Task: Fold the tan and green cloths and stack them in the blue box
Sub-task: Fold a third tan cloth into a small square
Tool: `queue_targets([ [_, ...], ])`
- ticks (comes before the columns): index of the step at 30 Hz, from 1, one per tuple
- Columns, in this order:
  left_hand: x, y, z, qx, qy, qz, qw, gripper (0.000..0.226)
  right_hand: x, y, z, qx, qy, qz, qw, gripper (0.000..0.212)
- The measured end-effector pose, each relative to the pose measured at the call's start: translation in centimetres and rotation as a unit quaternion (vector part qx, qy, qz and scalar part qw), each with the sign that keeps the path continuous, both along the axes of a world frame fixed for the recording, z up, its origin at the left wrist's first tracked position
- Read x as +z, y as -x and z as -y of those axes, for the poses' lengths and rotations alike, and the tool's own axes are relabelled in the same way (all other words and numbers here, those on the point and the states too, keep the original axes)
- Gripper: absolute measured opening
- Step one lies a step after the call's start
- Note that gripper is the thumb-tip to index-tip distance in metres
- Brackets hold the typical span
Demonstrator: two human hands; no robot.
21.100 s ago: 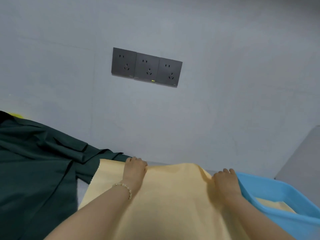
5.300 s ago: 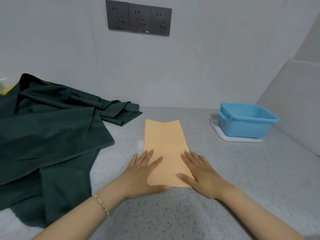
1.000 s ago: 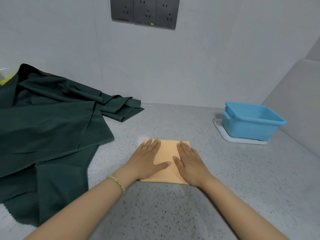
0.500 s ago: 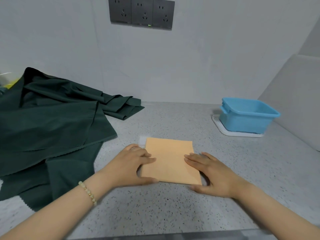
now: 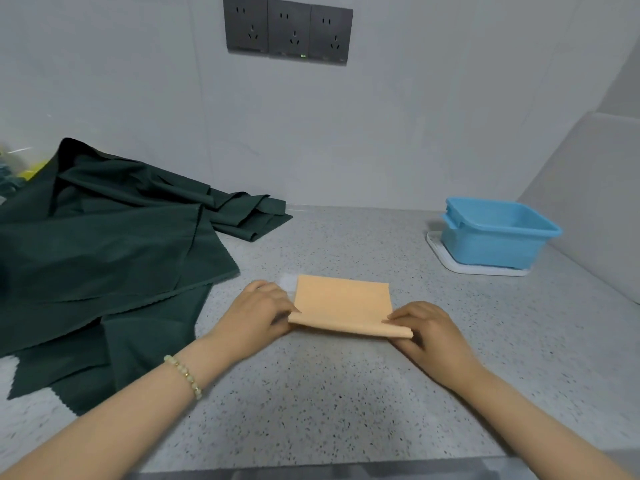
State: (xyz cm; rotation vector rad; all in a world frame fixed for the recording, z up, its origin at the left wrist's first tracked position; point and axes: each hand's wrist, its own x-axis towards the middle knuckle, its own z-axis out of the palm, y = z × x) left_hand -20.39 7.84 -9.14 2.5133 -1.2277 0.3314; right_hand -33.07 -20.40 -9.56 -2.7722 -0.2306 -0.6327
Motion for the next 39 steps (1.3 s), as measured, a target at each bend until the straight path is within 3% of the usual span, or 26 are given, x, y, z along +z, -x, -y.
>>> queue_targets([
  [2,-0.2,0.0,0.1,0.046,0.073,-0.036,0.996,0.022,-0.1,-0.5,-0.1,-0.048,-0.072,-0.019,0.996,0.016],
  [5,-0.8,0.2,0.7,0.109,0.179,-0.127,0.97,0.022,-0.4,-1.4,-0.5,-0.117,-0.193,-0.041,0.973,0.028],
  [9,-0.9,-0.1,1.6,0.152,0.23,-0.207,0.939,0.024,-0.9,-2.6,-1.0,-0.186,-0.28,-0.045,0.941,0.028],
  [16,-0.5,-1.3,2.8,0.188,0.201,-0.27,0.923,0.032,-1.2,-4.0,-1.4,-0.258,-0.244,-0.064,0.933,0.036],
  [19,-0.2,-1.8,3.1,0.204,0.164,-0.284,0.922,0.041,-0.6,-4.6,-1.7,-0.276,-0.187,-0.056,0.941,0.026],
  [21,0.2,-2.2,3.3,0.207,0.133,-0.306,0.92,0.042,-0.1,-5.1,-2.5,-0.247,-0.135,-0.032,0.959,0.024],
  [25,1.1,-3.0,3.6,0.22,0.075,-0.34,0.911,0.038,0.4,-7.2,-5.4,-0.12,-0.027,-0.074,0.99,0.05],
  [27,1.8,-3.1,3.9,0.231,0.039,-0.335,0.913,0.038,0.0,-8.6,-6.8,-0.084,0.014,-0.121,0.989,0.051],
  [29,2.6,-3.0,4.3,0.24,-0.018,-0.277,0.93,0.036,-0.4,-9.7,-7.4,-0.081,0.034,-0.167,0.982,0.051],
  [33,2.5,-2.5,5.7,0.147,-0.05,-0.139,0.978,0.079,-0.9,-10.3,-7.4,-0.088,0.039,-0.196,0.976,0.05],
  [36,1.1,-2.0,7.0,0.082,-0.125,-0.092,0.984,0.06,-1.1,-10.3,-7.3,-0.088,0.032,-0.193,0.977,0.05],
  [39,-0.5,-2.1,7.4,0.099,-0.142,-0.104,0.979,0.053,-1.0,-10.4,-7.3,-0.088,0.024,-0.195,0.977,0.049],
])
